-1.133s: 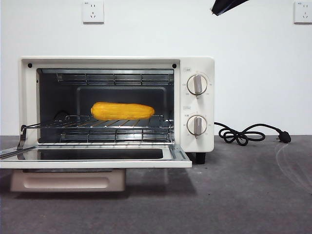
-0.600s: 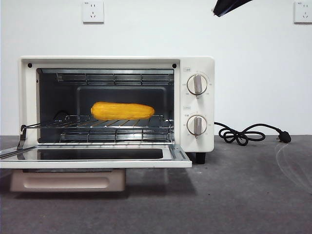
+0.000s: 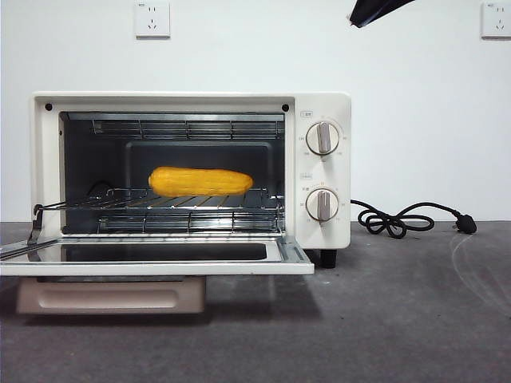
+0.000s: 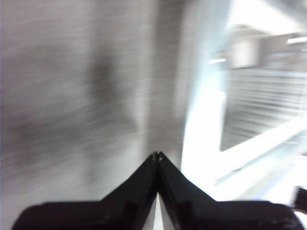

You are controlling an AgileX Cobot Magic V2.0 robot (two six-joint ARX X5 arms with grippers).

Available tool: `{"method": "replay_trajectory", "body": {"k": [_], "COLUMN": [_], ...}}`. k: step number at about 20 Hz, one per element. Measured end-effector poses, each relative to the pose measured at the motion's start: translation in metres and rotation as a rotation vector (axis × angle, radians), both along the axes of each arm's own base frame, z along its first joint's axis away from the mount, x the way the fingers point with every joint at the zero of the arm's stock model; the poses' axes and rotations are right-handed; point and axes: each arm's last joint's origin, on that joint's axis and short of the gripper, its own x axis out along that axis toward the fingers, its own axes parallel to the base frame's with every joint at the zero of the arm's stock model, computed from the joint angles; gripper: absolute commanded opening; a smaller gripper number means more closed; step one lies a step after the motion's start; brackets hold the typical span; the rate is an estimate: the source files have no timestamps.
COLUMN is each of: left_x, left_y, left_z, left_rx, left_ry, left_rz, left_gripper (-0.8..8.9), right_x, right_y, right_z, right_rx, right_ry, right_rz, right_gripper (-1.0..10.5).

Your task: Take the corn from the table,put the corn in the oven

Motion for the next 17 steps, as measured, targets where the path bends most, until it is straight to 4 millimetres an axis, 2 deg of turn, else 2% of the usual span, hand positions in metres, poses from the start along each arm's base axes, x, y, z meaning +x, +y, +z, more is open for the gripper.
{"method": "replay_trajectory", "body": {"k": [9, 12, 17], "left_x": [-0.001, 0.000, 0.004], "left_y": [-0.001, -0.001, -0.007], "left_z": [0.002, 0.004, 0.013], "left_rx": [-0.098, -0.207, -0.506], "left_ry": [-0.037, -0.083, -0.209], "left_rz": [-0.011, -0.003, -0.016], "left_gripper": [-0.09, -0.09, -0.08], "right_x": [0.000, 0.000, 0.000], "right_y": [0.000, 0.000, 0.000], "right_z": [0.000, 0.000, 0.000], "right_rx": [-0.003, -0.004, -0.004], "right_ry": [0.003, 0.004, 0.004], "right_rz": [0.001, 0.001, 0.001], "right_gripper": [-0.1, -0.1, -0.1]}}
